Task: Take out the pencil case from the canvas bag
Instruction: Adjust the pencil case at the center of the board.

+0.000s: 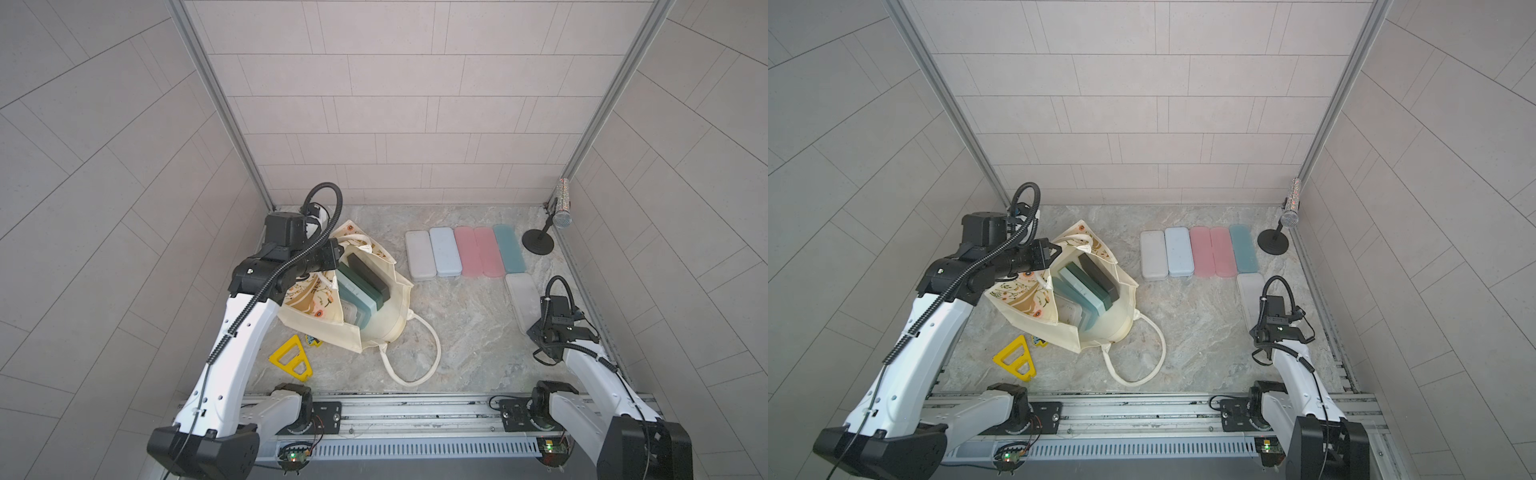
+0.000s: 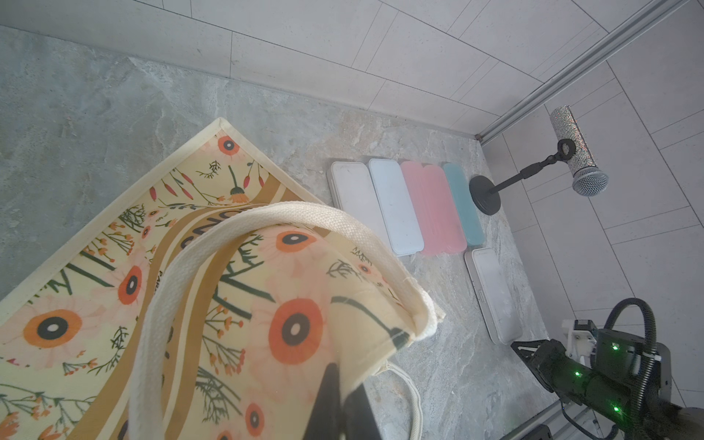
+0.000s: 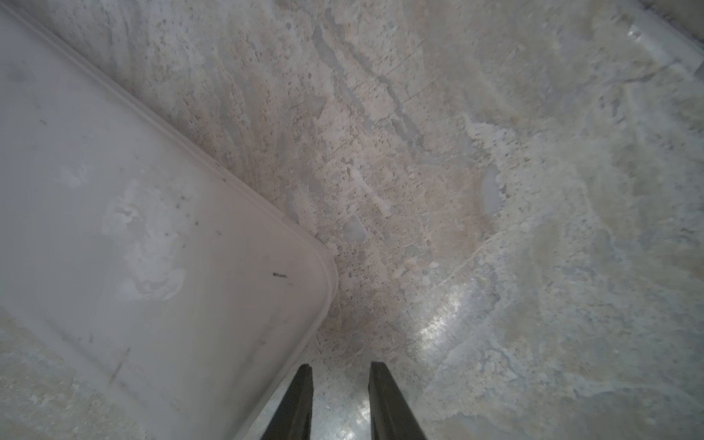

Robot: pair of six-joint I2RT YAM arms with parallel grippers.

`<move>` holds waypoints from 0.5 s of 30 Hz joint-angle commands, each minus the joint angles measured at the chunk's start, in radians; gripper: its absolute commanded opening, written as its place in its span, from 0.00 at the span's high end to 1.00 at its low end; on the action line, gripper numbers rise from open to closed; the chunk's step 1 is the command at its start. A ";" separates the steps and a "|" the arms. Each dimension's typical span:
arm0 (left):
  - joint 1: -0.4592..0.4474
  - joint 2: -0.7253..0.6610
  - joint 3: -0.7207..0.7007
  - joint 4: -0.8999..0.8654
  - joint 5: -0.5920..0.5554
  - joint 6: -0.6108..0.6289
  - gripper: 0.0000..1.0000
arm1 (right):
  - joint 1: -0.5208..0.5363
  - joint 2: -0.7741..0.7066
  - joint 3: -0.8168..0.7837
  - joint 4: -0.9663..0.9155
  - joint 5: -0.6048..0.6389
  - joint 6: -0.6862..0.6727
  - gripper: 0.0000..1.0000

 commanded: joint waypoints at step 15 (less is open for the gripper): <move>-0.005 -0.015 0.039 0.102 0.022 0.031 1.00 | -0.011 -0.028 0.009 0.028 0.003 -0.057 0.71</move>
